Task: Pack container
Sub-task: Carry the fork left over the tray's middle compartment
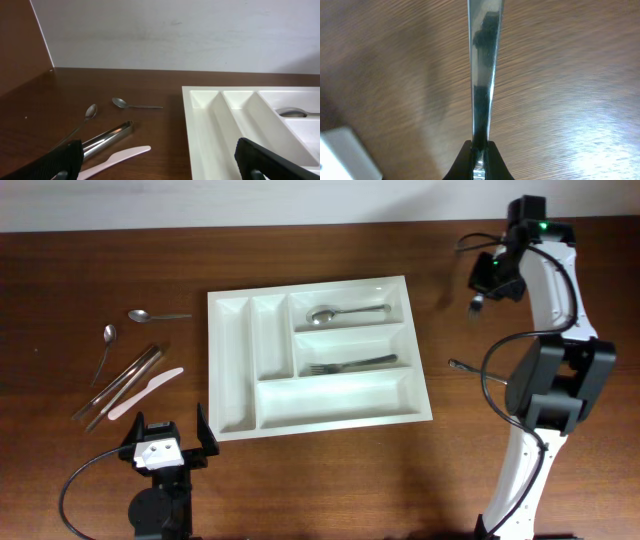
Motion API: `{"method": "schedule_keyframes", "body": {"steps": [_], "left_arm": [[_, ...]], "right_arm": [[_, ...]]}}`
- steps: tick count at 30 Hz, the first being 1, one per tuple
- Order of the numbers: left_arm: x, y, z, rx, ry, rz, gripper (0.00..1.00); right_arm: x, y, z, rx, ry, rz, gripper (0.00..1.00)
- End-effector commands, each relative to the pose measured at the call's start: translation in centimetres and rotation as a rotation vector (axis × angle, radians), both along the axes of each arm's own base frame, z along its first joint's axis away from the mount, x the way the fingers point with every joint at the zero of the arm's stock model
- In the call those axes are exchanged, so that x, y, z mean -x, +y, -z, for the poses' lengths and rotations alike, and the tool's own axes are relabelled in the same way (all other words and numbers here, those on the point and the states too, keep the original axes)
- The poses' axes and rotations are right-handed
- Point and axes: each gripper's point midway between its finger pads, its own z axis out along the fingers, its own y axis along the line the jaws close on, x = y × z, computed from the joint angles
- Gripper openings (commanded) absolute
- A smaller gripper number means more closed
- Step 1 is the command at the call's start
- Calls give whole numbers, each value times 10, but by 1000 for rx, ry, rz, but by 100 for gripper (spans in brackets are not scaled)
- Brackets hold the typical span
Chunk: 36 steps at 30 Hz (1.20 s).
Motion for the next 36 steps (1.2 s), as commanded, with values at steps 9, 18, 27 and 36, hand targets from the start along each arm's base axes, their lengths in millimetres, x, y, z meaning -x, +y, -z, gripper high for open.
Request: {"method": "schedule_keyframes", "body": {"steps": [9,18,27,36], "left_arm": [[0,0,1,-11,0,5,99],[0,0,1,-11,0,5,99],[0,0,1,-11,0,5,99],[0,0,1,-11,0,5,99]], "right_arm": [[-3,111,-24,2,-36,-380,4],[28,174,-22,8,28,-652,4],[49,222,-23,17,-14,-1101,4],[63,239,-22,71,-69,-1533,4]]}}
